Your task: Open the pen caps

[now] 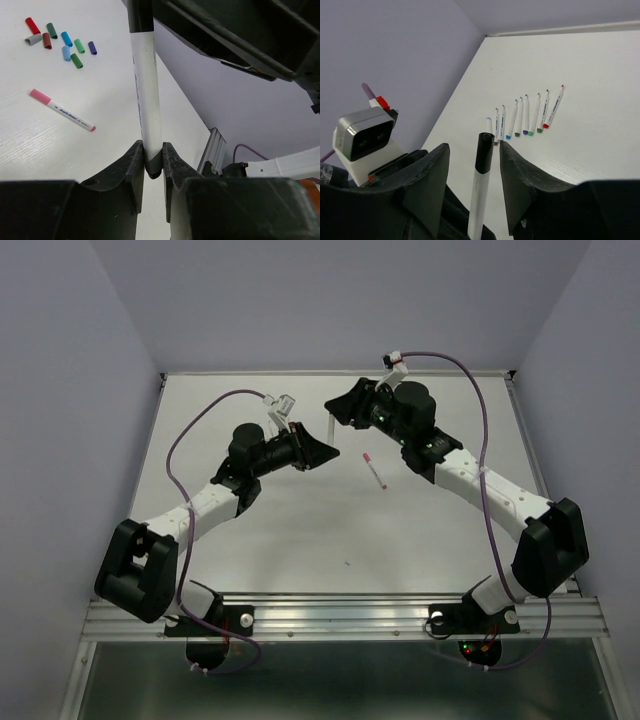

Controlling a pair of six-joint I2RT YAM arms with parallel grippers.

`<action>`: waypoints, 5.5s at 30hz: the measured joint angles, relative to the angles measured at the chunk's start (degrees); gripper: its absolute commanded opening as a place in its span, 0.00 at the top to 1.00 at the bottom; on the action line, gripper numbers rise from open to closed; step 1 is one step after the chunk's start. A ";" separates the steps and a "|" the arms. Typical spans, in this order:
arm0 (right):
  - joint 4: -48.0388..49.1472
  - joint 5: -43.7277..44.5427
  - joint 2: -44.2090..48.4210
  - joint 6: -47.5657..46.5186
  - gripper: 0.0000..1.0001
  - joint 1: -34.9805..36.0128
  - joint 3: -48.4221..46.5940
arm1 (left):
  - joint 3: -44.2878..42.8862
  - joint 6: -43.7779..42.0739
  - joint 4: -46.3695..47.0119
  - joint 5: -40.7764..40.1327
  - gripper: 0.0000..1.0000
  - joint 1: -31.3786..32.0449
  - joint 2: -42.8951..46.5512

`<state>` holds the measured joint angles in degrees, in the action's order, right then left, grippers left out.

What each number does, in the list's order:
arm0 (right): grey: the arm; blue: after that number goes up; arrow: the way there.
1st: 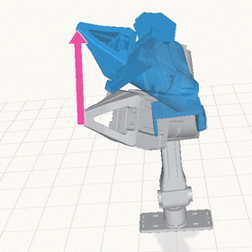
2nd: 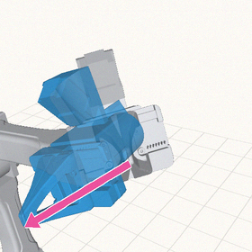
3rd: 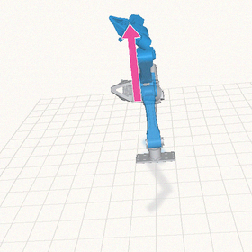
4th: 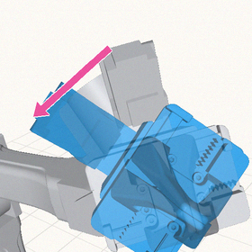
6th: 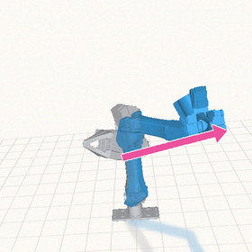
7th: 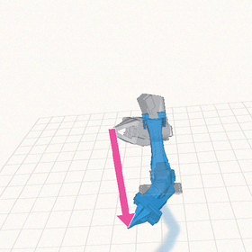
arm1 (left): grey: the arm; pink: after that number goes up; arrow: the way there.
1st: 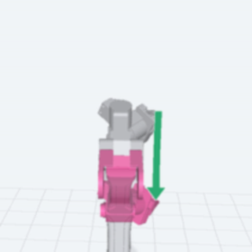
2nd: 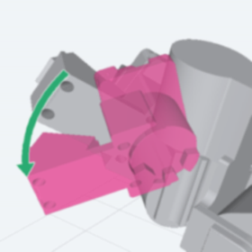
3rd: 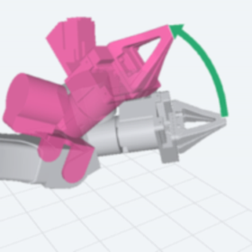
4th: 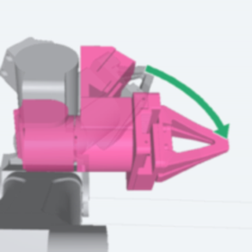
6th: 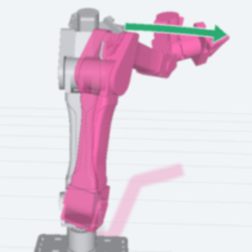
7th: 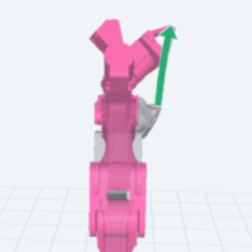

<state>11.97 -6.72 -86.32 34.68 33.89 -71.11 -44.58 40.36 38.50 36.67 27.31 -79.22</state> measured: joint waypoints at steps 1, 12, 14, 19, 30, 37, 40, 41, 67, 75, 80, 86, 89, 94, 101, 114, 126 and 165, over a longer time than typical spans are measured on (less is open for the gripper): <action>-0.02 0.26 -0.44 -0.22 0.54 0.00 -0.35 | 0.00 -0.09 -0.37 0.00 1.00 0.00 0.39; -0.09 1.16 -1.86 -0.63 0.89 0.35 -1.49 | 1.01 -0.96 -2.12 -0.17 1.00 0.00 4.09; 0.09 1.05 -1.86 -0.50 0.99 0.70 -1.60 | 1.03 -1.09 -2.25 -0.20 1.00 0.00 4.07; 0.09 0.92 -1.86 -0.63 0.99 0.72 -1.60 | 1.05 -1.25 -2.36 -0.17 0.36 0.02 4.07; 0.00 0.37 -0.96 -1.40 0.99 0.61 -0.35 | -0.35 -3.50 -3.45 -0.26 0.25 0.00 4.07; 0.02 -2.16 0.28 0.33 0.99 0.61 0.02 | -2.95 -4.59 -3.65 -0.59 0.39 0.00 3.45; 0.04 -3.02 0.33 1.31 0.99 0.61 0.13 | -3.45 -4.44 -3.61 -0.52 0.58 0.00 2.56; 0.04 -3.21 0.33 1.57 0.99 0.61 0.20 | -3.45 -4.70 -3.63 -0.50 0.63 0.00 2.43; -0.66 13.09 -13.73 -1.03 0.99 -18.84 -7.63 | 12.41 2.14 -1.57 -0.37 1.00 0.48 6.10; -4.20 14.51 -16.33 -4.46 0.99 -19.52 -9.29 | 5.95 0.00 -18.78 -13.31 1.00 0.48 5.75; -7.89 16.70 -17.38 -7.13 0.97 -18.49 -7.50 | -5.95 -1.14 -32.61 -25.64 1.00 -2.64 -1.22; -12.55 18.43 -23.30 -9.75 0.94 -18.56 -6.84 | -7.63 -0.87 -42.47 -34.60 1.00 -11.15 -5.55; -15.19 19.56 -26.99 -10.32 0.94 -18.56 -6.84 | -8.11 -0.70 -46.95 -39.06 1.00 -14.12 -7.26; -17.97 20.70 -29.53 -10.71 0.91 -18.56 -6.82 | -10.08 -0.44 -51.65 -42.84 1.00 -17.51 -8.24; -17.94 21.55 -29.53 -11.19 0.75 -18.56 -6.84 | -10.95 -0.20 -52.98 -46.93 1.00 -20.70 -8.24; -17.97 21.53 -29.53 -10.99 0.55 -18.56 -6.86 | -13.77 -0.02 -51.47 -49.24 1.00 -23.19 -15.52; -18.10 20.41 -20.83 -11.34 0.41 -18.56 -5.46 | -18.05 -0.92 -48.92 -48.81 0.63 -23.30 -23.23; -31.85 10.78 -28.39 -28.44 0.22 -8.02 -13.42 | -11.89 -4.57 -48.06 -38.16 0.01 -20.59 -8.39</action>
<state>-19.88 4.05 -114.72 6.24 25.87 -84.53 -56.47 35.79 -9.56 -1.50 6.72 -87.61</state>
